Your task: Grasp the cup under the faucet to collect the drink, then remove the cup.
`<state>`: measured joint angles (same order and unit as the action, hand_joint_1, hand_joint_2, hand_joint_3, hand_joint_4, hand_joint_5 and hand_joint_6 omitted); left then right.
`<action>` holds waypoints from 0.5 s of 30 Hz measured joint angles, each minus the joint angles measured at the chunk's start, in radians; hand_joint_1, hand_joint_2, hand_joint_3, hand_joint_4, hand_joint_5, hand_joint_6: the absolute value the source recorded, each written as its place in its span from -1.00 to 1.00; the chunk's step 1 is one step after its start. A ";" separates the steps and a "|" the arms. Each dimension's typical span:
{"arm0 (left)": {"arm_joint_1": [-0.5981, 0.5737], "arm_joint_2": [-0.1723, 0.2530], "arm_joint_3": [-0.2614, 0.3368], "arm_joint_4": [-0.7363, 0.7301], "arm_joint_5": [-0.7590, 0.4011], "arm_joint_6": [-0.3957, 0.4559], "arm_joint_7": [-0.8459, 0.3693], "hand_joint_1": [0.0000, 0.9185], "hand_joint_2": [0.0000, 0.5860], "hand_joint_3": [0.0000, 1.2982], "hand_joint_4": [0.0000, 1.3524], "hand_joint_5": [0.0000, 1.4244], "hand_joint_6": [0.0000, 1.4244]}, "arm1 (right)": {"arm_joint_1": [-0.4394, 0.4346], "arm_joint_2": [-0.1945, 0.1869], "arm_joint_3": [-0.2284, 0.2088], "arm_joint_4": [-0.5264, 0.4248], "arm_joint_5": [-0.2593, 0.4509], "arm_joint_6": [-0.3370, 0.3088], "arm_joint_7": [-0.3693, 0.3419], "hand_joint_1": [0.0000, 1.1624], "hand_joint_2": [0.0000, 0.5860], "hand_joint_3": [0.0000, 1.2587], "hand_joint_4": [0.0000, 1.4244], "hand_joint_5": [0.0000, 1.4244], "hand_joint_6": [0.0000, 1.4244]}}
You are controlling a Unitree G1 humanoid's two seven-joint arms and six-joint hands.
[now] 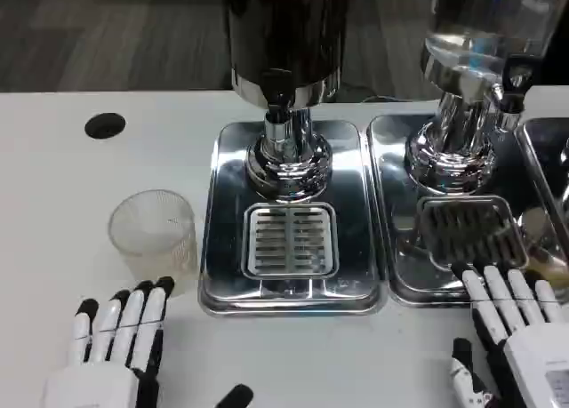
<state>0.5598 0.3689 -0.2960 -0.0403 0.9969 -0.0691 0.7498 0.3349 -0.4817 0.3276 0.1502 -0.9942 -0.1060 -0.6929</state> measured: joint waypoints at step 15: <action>0.007 0.001 0.003 -0.002 -0.002 -0.007 0.001 -1.00 -0.62 -0.91 -1.00 -0.91 -1.00 | 0.000 0.011 0.010 0.007 0.003 0.000 -0.006 -0.83 0.91 -0.93 -1.00 -1.00 -1.00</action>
<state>0.5666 0.3704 -0.2934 -0.0427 0.9953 -0.0760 0.7505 0.3347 -0.4704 0.3379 0.1569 -0.9915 -0.1065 -0.6987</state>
